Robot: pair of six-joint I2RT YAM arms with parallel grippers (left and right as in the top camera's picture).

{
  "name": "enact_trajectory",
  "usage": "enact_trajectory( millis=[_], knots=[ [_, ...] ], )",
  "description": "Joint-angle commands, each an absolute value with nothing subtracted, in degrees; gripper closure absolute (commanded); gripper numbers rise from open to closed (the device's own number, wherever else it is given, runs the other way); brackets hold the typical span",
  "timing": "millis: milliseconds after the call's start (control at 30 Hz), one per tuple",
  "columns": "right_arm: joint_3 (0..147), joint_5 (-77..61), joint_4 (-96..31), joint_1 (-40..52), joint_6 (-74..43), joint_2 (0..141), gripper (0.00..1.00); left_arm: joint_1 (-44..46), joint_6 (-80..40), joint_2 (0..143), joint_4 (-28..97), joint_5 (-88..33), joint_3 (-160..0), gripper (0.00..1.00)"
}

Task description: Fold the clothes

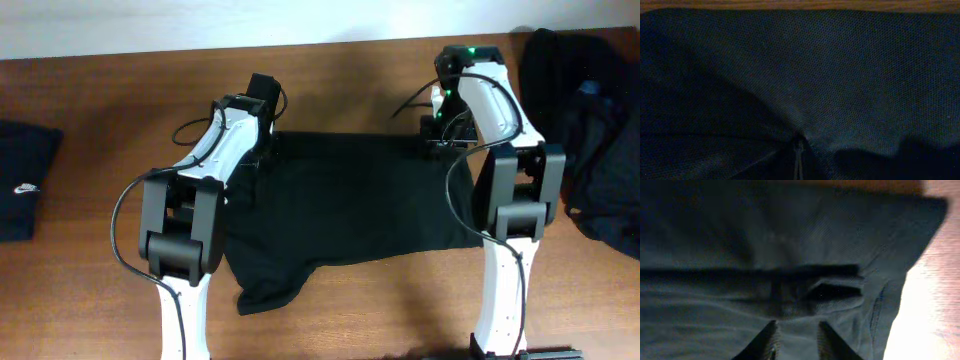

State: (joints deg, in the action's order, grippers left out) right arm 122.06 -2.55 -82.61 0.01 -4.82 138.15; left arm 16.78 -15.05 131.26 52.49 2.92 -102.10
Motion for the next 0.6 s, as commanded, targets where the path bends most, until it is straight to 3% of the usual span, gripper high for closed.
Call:
enact_trajectory(
  millis=[0,233,567],
  knots=[
    [123.2,-1.45,-81.65,-0.38,-6.52,135.92,0.64,16.51,-15.18,133.19,52.99,1.56,-100.27,0.99],
    [123.17,2.92,-81.38,-0.4,-11.49,136.09,0.57,16.49,-15.16,133.19,52.97,1.21,-100.27,0.99],
    [122.8,3.18,-80.97,-0.38,-16.21,136.35,0.57,16.49,-15.16,133.19,52.97,1.21,-100.27,0.99]
  ],
)
